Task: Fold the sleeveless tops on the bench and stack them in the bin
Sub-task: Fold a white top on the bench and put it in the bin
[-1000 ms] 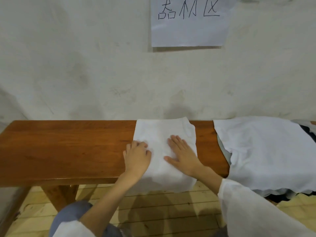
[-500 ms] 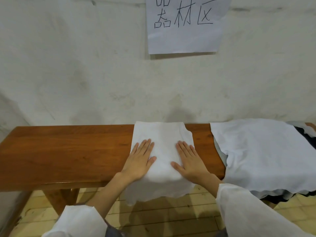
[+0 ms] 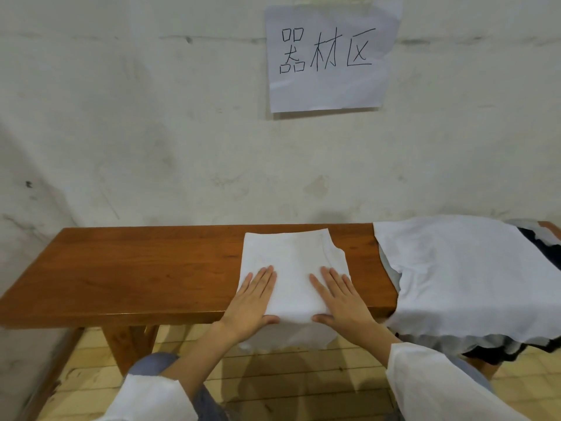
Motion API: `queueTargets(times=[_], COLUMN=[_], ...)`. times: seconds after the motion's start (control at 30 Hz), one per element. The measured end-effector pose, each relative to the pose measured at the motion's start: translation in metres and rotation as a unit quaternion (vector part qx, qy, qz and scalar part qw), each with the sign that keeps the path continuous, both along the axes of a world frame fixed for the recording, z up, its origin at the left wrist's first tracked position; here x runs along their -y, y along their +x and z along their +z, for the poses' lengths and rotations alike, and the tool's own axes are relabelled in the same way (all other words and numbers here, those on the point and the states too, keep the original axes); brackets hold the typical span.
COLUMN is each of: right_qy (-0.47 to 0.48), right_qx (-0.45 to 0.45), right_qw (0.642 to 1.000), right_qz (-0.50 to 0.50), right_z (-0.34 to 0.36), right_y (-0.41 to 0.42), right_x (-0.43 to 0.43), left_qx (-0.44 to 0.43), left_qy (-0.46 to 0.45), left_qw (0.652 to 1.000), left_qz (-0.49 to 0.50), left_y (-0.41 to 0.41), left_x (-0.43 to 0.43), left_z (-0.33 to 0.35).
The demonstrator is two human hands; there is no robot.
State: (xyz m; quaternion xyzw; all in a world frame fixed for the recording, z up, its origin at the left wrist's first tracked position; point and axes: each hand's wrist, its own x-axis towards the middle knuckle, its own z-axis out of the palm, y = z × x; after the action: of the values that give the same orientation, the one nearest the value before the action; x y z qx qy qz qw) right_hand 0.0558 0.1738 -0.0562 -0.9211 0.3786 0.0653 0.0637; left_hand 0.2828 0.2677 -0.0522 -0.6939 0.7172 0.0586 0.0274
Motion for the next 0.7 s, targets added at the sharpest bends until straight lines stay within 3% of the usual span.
queueTargets(times=[0.27, 0.4, 0.53, 0.7], right_qy=[0.025, 0.098, 0.118, 0.18], right_qx=[-0.052, -0.021, 0.035, 0.06], right_qw=[0.998, 0.995, 0.992, 0.981], right_qz=[0.006, 0.004, -0.02, -0.03], right_z=[0.016, 0.046, 0.081, 0.113], right_y=[0.0, 0.0, -0.001, -0.003], right_x=[-0.004, -0.004, -0.001, 0.014], left_qx=[0.008, -0.068, -0.201, -0.253], left_qy=[-0.016, 0.008, 0.06, 0.123], left_qw=[1.0, 0.998, 0.977, 0.959], left_qz=[-0.007, -0.006, 0.039, 0.004], left_y=[-0.002, 0.0, 0.014, 0.026], left_x=[-0.007, -0.009, -0.001, 0.008], left_z=[0.005, 0.034, 0.065, 0.106])
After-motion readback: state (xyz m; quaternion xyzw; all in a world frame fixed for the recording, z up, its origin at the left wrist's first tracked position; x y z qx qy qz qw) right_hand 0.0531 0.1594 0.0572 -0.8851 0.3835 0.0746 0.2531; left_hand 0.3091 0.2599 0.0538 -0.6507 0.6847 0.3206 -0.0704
